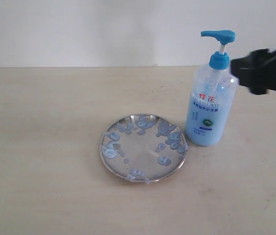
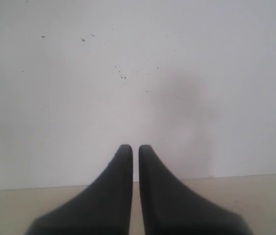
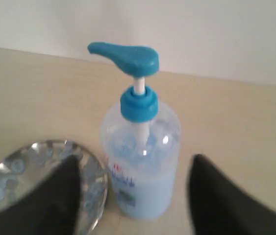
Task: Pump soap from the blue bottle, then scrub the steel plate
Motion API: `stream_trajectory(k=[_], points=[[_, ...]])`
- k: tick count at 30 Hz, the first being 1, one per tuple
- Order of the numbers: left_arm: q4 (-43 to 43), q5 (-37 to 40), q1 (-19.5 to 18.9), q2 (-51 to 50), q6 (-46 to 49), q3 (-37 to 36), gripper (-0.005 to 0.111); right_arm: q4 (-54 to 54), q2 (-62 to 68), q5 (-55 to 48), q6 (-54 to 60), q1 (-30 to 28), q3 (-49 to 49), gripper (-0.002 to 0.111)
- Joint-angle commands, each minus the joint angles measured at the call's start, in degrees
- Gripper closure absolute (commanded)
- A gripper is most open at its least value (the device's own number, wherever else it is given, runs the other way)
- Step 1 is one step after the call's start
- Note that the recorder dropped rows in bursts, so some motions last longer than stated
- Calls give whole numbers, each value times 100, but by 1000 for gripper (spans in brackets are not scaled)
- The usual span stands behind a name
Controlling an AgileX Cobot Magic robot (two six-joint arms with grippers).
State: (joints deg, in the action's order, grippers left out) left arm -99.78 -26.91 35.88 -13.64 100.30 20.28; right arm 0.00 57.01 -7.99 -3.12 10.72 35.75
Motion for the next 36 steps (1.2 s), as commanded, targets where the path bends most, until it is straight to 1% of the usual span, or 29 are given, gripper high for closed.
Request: stream_trajectory(k=[1,3,5,7,10,12,14,17,18,19,21,23,26,29,31,34,35,36], points=[[-17,21,-10,23,-51,-26,103,-451,-1864,-2287,-195,-43,39,106],[-17,21,-10,23,-51,-26,103,-743,-2652,-2612,-195,-43,29,107],[-17,21,-10,23,-51,-26,103,-762,-3511,-2480,-48,-43,-35,109],[-17,21,-10,23,-51,-26,103,-762,-4322,-1883,344,-43,-292,109],[-17,21,-10,23,-51,-26,103,-762,-5153,-846,746,-43,-1030,109],[-17,32,-10,23,-51,-26,103,-809,-5406,-370,654,-43,-1684,109],[-17,144,-10,23,-51,-26,103,-947,-5386,1,366,-43,-2294,109],[-17,409,-10,23,-51,-26,103,-1089,-5191,1001,-131,-43,-3279,109],[-17,511,-10,23,-51,-26,103,-1099,-5150,1364,-192,-43,-3559,109],[-17,614,-10,23,-51,-26,103,-1099,-5112,1628,-244,-43,-3575,109],[-17,757,-10,23,-51,-26,103,-1064,-5101,1245,-11,-43,-3575,109],[-17,876,0,11,-51,-26,103,-1014,-5101,1218,342,-43,-3575,109],[-17,954,0,-27,-51,-134,103,-936,-5101,739,1203,-43,-3575,109],[-17,1055,0,-81,-179,-348,103,-999,-5101,41,1339,-43,-3575,109],[-17,1130,0,-126,-528,-487,103,-1630,-5101,-179,523,-43,-3575,109],[-17,1235,0,-217,-1117,-832,103,-2457,-5111,-158,-666,-43,-3575,109],[-17,1235,0,-257,-1260,-923,103,-2457,-5111,-158,-751,-43,-3575,109],[-17,1222,0,-471,-1707,-1196,103,-2457,-5111,-148,-751,-43,-3575,109]])
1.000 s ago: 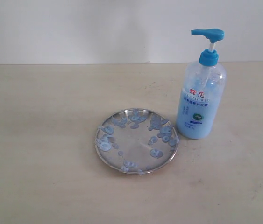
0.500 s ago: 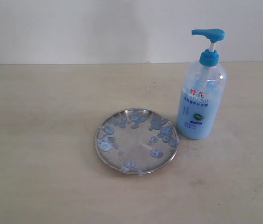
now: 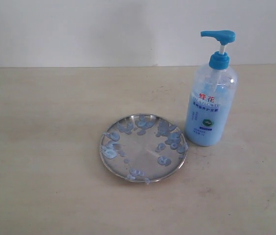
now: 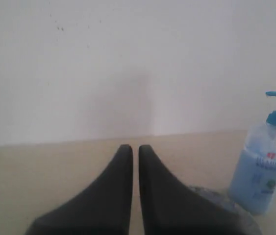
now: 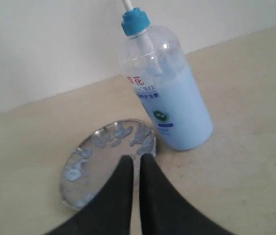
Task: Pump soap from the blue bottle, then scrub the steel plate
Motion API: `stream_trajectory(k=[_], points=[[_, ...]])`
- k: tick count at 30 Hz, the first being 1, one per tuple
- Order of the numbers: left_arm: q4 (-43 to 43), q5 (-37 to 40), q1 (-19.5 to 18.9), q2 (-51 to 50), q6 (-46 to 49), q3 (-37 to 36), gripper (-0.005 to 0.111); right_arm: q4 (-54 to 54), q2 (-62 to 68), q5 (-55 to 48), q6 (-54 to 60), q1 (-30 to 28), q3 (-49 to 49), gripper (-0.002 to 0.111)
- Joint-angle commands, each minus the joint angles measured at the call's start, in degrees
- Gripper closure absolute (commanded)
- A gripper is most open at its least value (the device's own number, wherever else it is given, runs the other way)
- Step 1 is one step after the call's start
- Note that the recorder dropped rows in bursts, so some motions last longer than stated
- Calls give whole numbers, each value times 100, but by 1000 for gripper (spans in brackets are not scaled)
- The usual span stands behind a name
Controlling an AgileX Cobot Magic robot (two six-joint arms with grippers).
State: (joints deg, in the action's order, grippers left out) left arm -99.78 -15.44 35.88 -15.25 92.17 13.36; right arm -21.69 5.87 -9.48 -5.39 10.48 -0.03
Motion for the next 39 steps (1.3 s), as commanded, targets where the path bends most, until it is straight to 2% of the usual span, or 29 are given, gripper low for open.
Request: stream_trajectory(k=[1,2,3,4,5,6,9,11,13,14,15,16,18,20,22,24,27,28,30,32,33,35,36,39], points=[[-17,152,0,-495,-1153,-659,103,-287,3,2,-524,-19,3,109],[-17,389,0,-1070,-1875,-881,103,-287,3,2,-524,-19,3,109],[-17,533,0,-1360,-2119,-892,103,-287,3,2,-524,-19,3,109],[-17,974,0,-2188,-2304,-650,103,-287,3,2,-524,-19,3,109],[-17,1143,0,-2541,-2236,-446,103,-287,3,2,-524,-19,3,109],[-17,1580,0,-3377,-1913,216,103,-287,3,2,-524,-19,3,109],[59,2338,0,-4842,-1705,1761,103,-287,3,6,-524,-19,3,109],[441,2771,0,-6285,-2120,3069,103,-287,3,6,-524,-19,3,109],[1117,3266,-110,-7494,-3254,4135,103,-287,-7,-5,-524,-19,3,109],[1476,4332,-263,-8166,-4305,4664,103,-164,-7,-4,-524,-19,3,109],[1784,5260,-390,-8493,-4781,4918,103,-66,-7,-16,-524,-19,3,109],[2184,6992,-504,-8990,-5069,5284,103,-12,-7,-26,-524,-19,3,109],[2591,8266,-548,-9357,-5069,5518,103,-12,-7,-26,-524,-19,3,109],[3133,8354,-548,-9489,-5368,5671,103,-12,-7,-26,-524,-19,3,109],[4309,7651,-548,-9519,-6047,5949,103,-12,-7,-26,-524,-19,3,109],[5861,7030,-534,-9587,-7033,6332,103,-12,-7,-26,-524,-19,3,109],[7812,7054,-534,-9853,-8070,7044,103,-12,-7,-26,-524,-19,3,109],[8101,7098,-534,-9968,-8209,7247,103,-12,-7,-26,-524,-19,3,109],[8251,7021,-534,-10321,-8291,7694,103,-12,-7,-70,-524,-19,3,109],[7852,6919,-534,-10661,-8021,8078,103,-12,-7,-139,-524,-19,3,109],[7411,7076,-534,-10829,-7697,8234,103,-12,-7,-163,-524,-19,3,109],[6815,8002,-534,-11049,-6913,8463,103,-12,-7,-227,-524,-19,3,109],[6779,8540,-534,-11101,-6593,8563,103,-12,-7,-238,-524,-19,3,109],[7510,8540,-534,-11051,-6738,8675,103,-12,-7,-238,-524,-19,3,109]])
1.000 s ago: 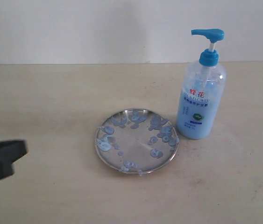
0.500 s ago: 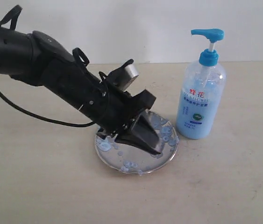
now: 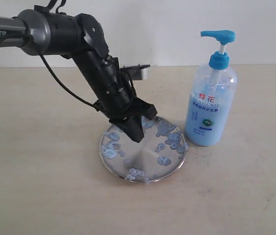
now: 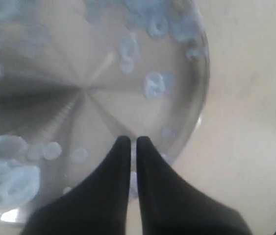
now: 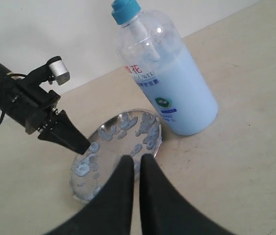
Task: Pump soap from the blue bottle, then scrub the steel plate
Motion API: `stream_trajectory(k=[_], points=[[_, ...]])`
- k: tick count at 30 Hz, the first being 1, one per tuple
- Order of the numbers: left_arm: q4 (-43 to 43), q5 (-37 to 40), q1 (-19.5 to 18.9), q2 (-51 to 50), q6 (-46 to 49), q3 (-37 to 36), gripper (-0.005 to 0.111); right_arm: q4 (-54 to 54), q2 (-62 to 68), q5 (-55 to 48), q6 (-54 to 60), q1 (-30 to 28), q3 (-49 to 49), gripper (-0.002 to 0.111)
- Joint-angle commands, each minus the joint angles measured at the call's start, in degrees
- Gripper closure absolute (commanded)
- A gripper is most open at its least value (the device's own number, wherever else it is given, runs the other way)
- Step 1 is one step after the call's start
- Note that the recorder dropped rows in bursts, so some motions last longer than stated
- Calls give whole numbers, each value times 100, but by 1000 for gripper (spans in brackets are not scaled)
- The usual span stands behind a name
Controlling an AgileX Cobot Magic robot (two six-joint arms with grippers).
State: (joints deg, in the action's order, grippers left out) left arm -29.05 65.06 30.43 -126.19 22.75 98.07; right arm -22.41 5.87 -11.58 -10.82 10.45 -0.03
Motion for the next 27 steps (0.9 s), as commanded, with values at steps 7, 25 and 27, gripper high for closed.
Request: stream_trajectory(k=[7,25,27], points=[[-986,-2453,18,-109,259,276,103,60,-7,-28,18,-16,3,109],[-227,-2236,8,-500,1124,276,103,60,-7,-28,18,-16,3,109],[-996,-1733,8,-589,1691,276,103,60,-7,-28,18,-16,3,109]])
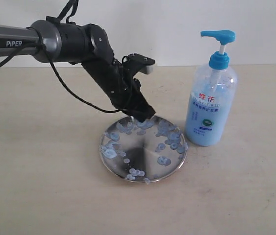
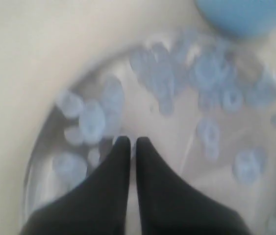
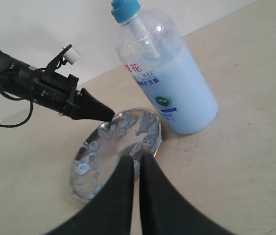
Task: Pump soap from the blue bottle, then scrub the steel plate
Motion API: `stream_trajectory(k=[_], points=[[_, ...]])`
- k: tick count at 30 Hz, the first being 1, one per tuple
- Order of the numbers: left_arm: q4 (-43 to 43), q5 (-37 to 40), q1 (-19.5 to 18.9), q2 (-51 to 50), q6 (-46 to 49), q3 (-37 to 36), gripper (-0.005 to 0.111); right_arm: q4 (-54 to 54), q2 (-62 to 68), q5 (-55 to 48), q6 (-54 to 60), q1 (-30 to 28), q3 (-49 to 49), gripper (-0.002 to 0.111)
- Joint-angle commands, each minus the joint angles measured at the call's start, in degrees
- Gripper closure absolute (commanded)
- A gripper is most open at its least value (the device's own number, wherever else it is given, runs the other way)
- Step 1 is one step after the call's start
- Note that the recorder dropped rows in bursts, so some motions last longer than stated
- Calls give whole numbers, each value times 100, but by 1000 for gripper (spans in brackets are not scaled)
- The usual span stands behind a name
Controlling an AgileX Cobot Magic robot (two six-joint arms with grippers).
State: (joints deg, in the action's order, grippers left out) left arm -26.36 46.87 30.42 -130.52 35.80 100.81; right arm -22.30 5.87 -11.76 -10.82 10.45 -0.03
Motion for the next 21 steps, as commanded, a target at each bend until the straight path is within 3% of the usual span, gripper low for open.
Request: stream_trajectory(k=[1,4,8,10,12,15,16,18,21], points=[[-1513,604,9,-180,769,1,103,48,-7,-10,18,-16,3,109],[-1314,2091,9,-202,1764,-10,103,48,-7,-10,18,-16,3,109],[-78,2245,9,-191,1942,-10,103,48,-7,-10,18,-16,3,109],[479,1208,9,-191,1554,-10,103,48,-7,-10,18,-16,3,109],[442,71,9,-229,793,-10,103,48,-7,-10,18,-16,3,109],[-1046,-642,9,-290,418,-10,103,48,-7,-10,18,-16,3,109],[-1704,-341,9,-315,770,-10,103,48,-7,-10,18,-16,3,109],[-1988,676,9,-315,1705,-10,103,48,-7,0,18,-16,3,109],[-1226,2310,9,-292,2545,-10,103,48,-7,36,18,-16,3,109]])
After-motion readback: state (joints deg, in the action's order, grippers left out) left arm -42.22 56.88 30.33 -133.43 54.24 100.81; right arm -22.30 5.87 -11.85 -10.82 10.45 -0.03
